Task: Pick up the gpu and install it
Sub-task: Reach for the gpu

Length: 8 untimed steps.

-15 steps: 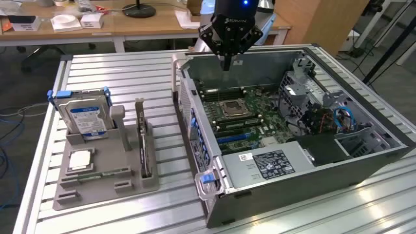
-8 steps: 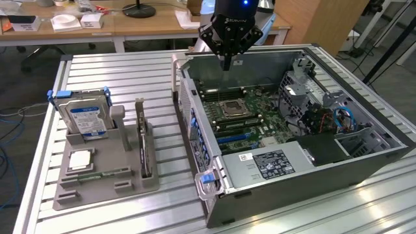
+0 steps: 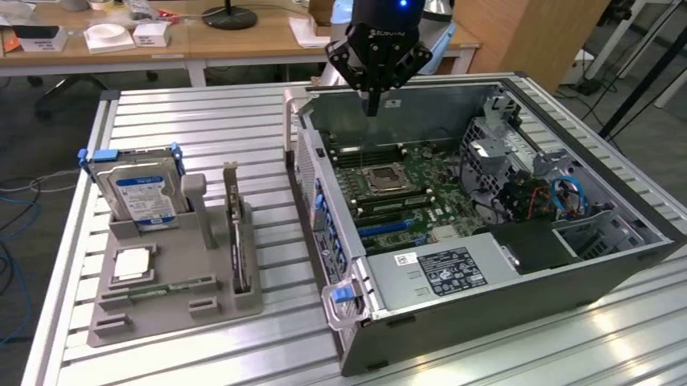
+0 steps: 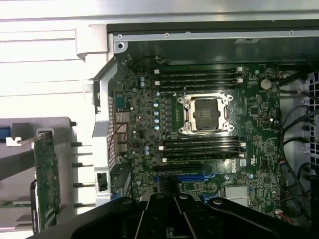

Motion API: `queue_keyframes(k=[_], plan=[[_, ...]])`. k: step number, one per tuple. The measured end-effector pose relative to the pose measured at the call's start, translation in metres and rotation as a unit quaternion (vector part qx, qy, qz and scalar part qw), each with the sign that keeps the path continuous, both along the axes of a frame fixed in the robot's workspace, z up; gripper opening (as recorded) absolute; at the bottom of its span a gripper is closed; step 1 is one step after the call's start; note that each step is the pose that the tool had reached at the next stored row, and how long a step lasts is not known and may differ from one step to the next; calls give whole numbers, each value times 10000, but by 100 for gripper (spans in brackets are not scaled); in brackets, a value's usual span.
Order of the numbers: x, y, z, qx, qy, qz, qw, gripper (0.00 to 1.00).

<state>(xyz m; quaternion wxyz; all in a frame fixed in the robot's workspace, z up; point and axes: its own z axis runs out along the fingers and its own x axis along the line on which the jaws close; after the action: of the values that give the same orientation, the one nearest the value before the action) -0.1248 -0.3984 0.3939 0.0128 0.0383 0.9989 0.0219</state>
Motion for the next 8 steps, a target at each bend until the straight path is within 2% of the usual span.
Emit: queue_keyframes(k=[2, 8], plan=[[-25, 0, -6, 2, 2, 0, 10000, 11], [-208, 0, -37, 3, 15, 18, 10000, 11]])
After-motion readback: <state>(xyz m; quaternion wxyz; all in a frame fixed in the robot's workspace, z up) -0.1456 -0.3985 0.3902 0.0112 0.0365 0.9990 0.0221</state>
